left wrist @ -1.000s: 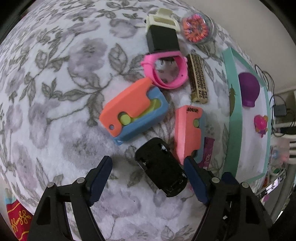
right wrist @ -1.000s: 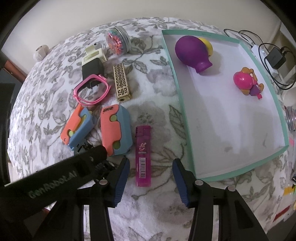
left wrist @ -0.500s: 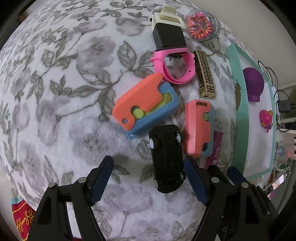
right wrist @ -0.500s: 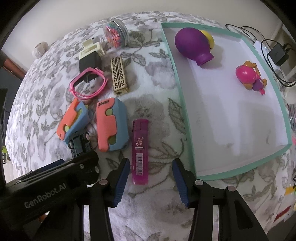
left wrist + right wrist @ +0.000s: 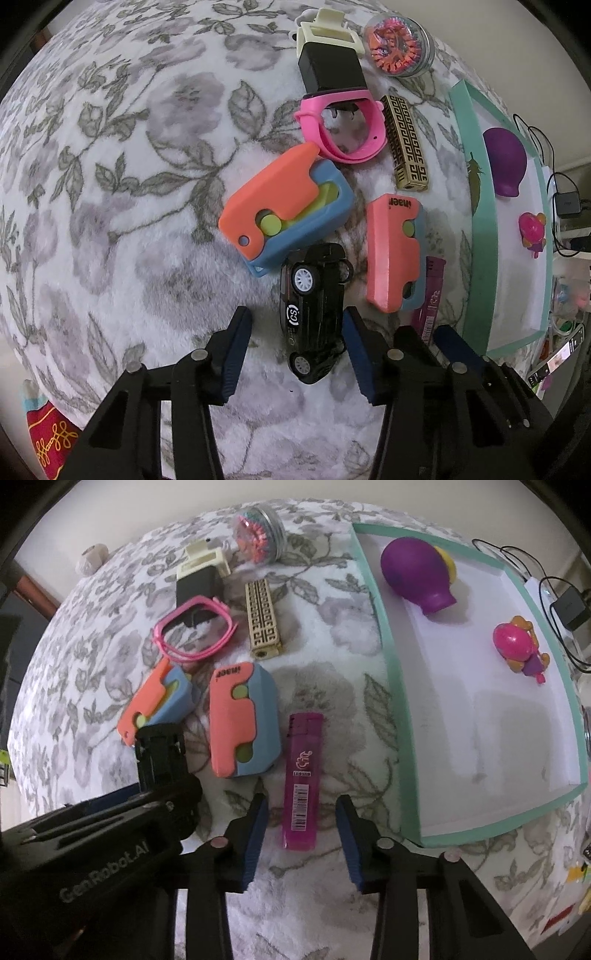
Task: Organize rigid objects
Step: 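Grasp the black toy car with the left tool while the right tool grasps the pink lighter, then carry the car and lighter into the tray and open both tools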
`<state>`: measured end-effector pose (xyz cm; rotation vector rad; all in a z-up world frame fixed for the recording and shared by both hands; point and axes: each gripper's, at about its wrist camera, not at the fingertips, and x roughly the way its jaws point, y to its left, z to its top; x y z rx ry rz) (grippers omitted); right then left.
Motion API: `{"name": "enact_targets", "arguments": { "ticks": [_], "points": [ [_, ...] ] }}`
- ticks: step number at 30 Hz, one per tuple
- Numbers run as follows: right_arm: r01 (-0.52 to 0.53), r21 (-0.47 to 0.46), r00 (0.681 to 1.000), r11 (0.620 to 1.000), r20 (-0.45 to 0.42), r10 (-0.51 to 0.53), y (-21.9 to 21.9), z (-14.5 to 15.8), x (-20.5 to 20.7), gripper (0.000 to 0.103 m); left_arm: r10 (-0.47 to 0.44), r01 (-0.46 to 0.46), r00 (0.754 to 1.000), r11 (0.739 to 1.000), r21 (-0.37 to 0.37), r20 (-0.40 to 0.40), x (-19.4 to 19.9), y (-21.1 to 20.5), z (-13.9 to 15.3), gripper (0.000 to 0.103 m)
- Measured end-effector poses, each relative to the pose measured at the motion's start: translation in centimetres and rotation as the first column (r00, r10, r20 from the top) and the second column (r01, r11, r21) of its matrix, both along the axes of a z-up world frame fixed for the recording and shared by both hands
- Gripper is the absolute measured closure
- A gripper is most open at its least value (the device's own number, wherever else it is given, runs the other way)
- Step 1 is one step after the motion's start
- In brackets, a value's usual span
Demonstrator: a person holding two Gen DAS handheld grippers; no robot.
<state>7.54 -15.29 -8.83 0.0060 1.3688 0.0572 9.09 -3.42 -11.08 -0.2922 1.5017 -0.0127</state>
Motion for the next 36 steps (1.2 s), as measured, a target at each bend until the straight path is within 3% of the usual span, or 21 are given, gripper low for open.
{"name": "enact_targets", "arguments": {
  "ticks": [9,16,21,36],
  "points": [
    [-0.019,-0.055,1.000,0.998,0.023,0.020,1.4,-0.9,-0.2,0.065,-0.010,0.010,1.000,1.000,0.018,0.004,-0.2,-0.2,0.3,0.055],
    [-0.010,-0.054,0.999,0.998,0.030,0.012,1.4,-0.9,-0.7,0.082,0.004,-0.004,1.000,1.000,0.021,0.010,-0.3,0.8,0.4,0.068],
    [-0.013,-0.053,0.999,0.998,0.029,0.015,0.9,-0.8,-0.3,0.082,0.005,-0.005,1.000,1.000,0.005,0.016,-0.3,1.4,0.4,0.074],
    [0.025,-0.055,0.993,0.998,0.120,-0.018,-0.2,2.7,-0.6,0.082,0.019,-0.016,0.995,0.999,-0.032,0.098,-0.4,2.2,3.8,0.075]
  ]
}}
